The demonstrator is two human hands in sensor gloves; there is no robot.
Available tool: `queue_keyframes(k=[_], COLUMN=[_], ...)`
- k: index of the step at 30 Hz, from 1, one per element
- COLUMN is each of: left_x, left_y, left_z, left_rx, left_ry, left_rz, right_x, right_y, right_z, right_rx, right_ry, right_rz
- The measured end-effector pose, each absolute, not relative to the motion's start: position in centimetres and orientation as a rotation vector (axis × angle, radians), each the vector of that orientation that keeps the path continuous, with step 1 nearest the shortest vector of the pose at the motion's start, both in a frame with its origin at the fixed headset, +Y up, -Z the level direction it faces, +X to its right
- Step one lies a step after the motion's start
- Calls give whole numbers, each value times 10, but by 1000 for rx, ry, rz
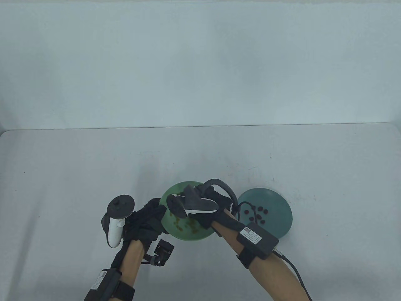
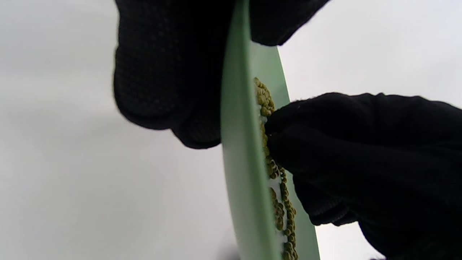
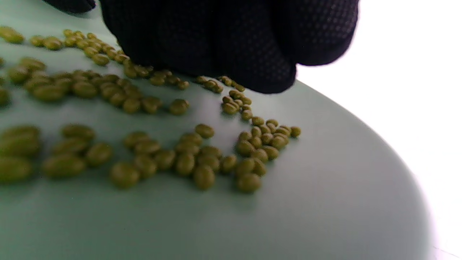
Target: Pick cranberries with hand pinch into plate
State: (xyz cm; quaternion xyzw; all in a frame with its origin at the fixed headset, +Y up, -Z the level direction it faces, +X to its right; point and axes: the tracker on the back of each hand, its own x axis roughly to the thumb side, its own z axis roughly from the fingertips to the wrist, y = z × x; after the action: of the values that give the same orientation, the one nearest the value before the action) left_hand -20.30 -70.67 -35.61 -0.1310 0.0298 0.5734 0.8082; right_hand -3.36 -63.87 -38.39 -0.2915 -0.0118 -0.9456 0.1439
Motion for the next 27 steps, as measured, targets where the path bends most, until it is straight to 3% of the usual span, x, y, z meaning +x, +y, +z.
queue_keyframes(k=[11,18,27], left_x=[-204,-205,-211], left_y=[-707,-708,-709], left_z=[-356,-356,-356], left_rx=[-288,-289,-279], left_ry=[64,74,99], left_rz=[1220,1217,1213], right_x=[-33,-21,42], right_y=[-636,-611,-578], right_z=[-387,-385,-383], right_rx=[-858,-845,-681], right_ry=[-72,-8,81], right_rz=[-2764,-2811,-2892])
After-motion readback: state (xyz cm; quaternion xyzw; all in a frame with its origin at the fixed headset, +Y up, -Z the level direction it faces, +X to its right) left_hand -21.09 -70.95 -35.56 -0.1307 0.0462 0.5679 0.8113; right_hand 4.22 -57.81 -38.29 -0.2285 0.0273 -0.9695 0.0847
